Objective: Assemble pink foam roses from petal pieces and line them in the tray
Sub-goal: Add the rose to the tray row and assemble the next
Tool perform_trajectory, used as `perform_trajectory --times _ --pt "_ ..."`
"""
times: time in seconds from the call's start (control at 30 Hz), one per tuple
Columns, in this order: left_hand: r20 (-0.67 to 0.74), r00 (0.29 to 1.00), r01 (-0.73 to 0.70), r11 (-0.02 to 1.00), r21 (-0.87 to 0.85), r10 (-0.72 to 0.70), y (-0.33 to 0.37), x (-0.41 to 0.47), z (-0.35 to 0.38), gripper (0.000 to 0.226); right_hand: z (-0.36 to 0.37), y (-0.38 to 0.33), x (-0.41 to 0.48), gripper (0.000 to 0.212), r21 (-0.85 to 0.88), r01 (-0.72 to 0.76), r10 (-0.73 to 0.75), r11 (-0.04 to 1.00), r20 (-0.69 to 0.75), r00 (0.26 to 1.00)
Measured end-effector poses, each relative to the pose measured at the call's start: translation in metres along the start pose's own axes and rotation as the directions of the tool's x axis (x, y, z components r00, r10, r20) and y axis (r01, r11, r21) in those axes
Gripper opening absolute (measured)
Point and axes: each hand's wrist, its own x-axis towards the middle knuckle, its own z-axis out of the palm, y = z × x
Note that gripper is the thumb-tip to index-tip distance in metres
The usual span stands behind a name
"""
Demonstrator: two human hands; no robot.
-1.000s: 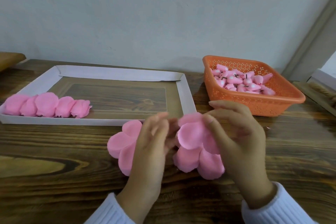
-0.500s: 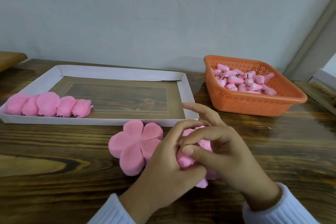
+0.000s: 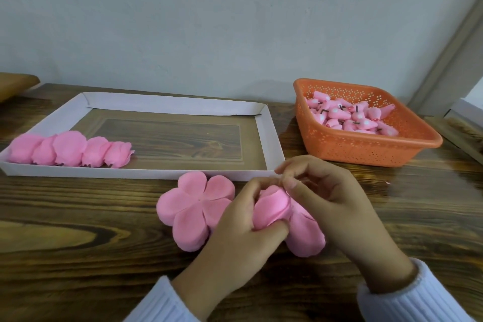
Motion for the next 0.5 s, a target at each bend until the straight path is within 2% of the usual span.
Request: perform_trajectory --times 0.13,0.2,0.3,0.37,0.43,0.5 --pt "0.029 1.0 0.002 1.0 0.022 -0.003 -0.005 0.0 0.001 0.054 -0.013 0.002 0.002 0.015 0.065 -0.029 0.021 0.997 0.129 0.991" --pt "0.039 0.999 0.008 0.998 0.061 -0.011 -0.007 0.0 0.002 0.061 -0.021 0.002 0.001 0.022 0.092 -0.069 0.042 0.993 0.267 0.963" --pt "0.029 1.0 -0.009 0.996 0.087 0.006 -0.01 0.0 0.004 0.064 -0.025 0.005 0.0 0.026 0.027 -0.098 0.077 0.995 0.423 0.903" --pt "0.034 0.999 0.026 0.999 0.03 -0.027 -0.008 0.001 0.002 0.062 -0.023 0.005 0.001 0.022 0.016 -0.098 0.081 0.995 0.43 0.899" --pt "0.056 0.994 0.101 0.986 -0.133 -0.094 -0.005 0.002 0.002 0.061 -0.021 0.004 0.003 0.018 0.075 -0.077 0.043 0.994 0.38 0.924" --pt "0.043 0.998 0.058 0.967 -0.249 -0.049 -0.002 0.003 0.001 0.062 -0.019 0.002 0.003 0.017 0.242 -0.103 0.031 0.965 0.284 0.958"
